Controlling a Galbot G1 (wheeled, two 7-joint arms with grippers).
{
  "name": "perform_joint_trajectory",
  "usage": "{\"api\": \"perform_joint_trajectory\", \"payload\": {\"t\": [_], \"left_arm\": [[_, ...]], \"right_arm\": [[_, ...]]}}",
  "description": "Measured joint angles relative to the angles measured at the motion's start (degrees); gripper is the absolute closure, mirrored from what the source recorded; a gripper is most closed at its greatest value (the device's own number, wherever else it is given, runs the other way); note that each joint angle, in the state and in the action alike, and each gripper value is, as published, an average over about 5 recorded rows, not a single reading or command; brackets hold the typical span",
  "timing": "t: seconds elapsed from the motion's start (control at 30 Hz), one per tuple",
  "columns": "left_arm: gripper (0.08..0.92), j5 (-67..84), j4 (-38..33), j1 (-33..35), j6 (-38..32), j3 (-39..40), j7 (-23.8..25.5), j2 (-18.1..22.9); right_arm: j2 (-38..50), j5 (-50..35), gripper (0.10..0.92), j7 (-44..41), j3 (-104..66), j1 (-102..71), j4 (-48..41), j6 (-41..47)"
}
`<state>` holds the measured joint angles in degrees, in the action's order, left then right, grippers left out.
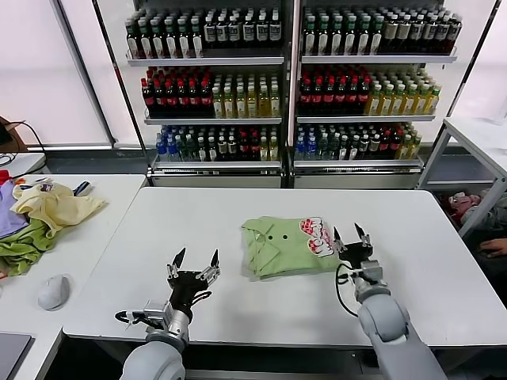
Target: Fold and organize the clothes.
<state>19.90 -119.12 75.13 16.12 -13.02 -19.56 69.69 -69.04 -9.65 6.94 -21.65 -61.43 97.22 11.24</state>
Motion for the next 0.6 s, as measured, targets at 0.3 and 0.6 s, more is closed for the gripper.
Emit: {"api": "perform_joint_trajectory", "payload": {"t": [0.3,0.6], "left_arm": [[0.177,-1.87,-1.48,1.37,-0.37,-0.14,0.63,-0.48],[0.177,-3.54,-3.22,3.21,-0.78,-0.95,0.81,-0.98]], "right_arm": [[-1.5,-2.6,0.206,-2.81,-8.0,-14.4,13.45,-2.38],[-3.57,-3.09,0.203,-4.47,-11.24,-21.93,20.63,-3.32]]}}
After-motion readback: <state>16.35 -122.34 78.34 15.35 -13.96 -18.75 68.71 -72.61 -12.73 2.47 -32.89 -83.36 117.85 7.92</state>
